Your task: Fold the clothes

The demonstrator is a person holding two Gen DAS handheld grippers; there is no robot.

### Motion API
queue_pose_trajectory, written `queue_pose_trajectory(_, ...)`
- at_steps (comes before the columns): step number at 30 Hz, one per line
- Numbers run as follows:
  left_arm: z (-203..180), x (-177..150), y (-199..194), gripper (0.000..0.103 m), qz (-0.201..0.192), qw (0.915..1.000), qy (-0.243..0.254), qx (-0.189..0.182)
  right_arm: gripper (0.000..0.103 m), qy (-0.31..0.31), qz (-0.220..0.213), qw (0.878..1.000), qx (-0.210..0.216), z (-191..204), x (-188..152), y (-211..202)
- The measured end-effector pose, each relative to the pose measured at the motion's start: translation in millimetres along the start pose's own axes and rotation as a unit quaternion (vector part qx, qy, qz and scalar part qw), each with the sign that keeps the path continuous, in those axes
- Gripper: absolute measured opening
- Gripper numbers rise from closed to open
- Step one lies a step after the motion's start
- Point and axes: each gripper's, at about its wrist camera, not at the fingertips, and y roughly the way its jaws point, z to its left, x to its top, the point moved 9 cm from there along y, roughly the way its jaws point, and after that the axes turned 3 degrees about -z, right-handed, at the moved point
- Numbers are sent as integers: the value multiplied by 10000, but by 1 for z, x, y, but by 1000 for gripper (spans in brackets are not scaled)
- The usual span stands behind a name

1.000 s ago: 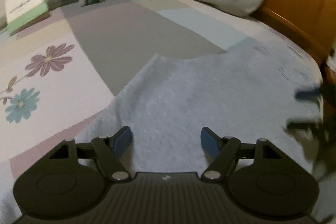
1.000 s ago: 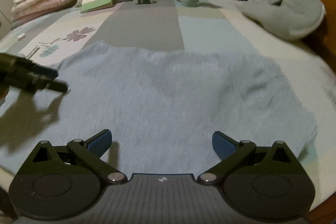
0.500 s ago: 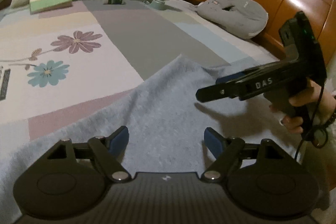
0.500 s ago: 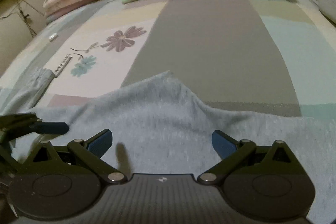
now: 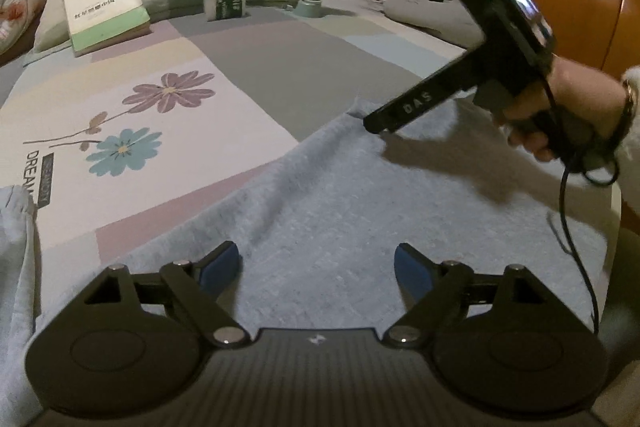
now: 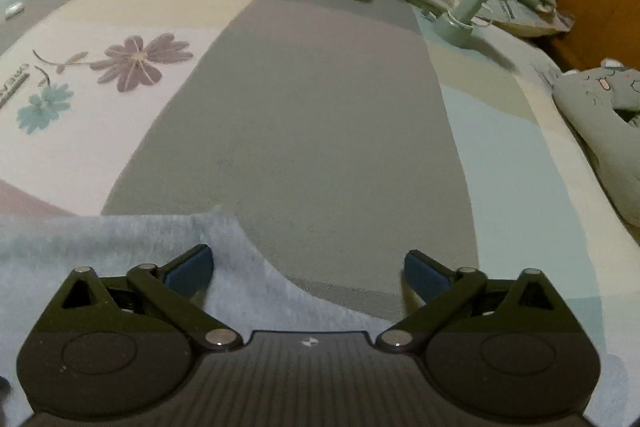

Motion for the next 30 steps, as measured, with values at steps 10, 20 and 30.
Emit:
queue_pose_trajectory(10,-6,6,3,90,73,9998,86,147,103,135,-352,9990,252,-12,-18,-52)
queue_pose_trajectory(20,-42,38,-10,90,266,9993,268,27,103,431,-294,9951,836,-28,-76,-92)
queue_pose_trajectory(30,-118,92,61,90,380,9921,351,-1140,103,1092,-563,9859,1137,-59,-127,-110)
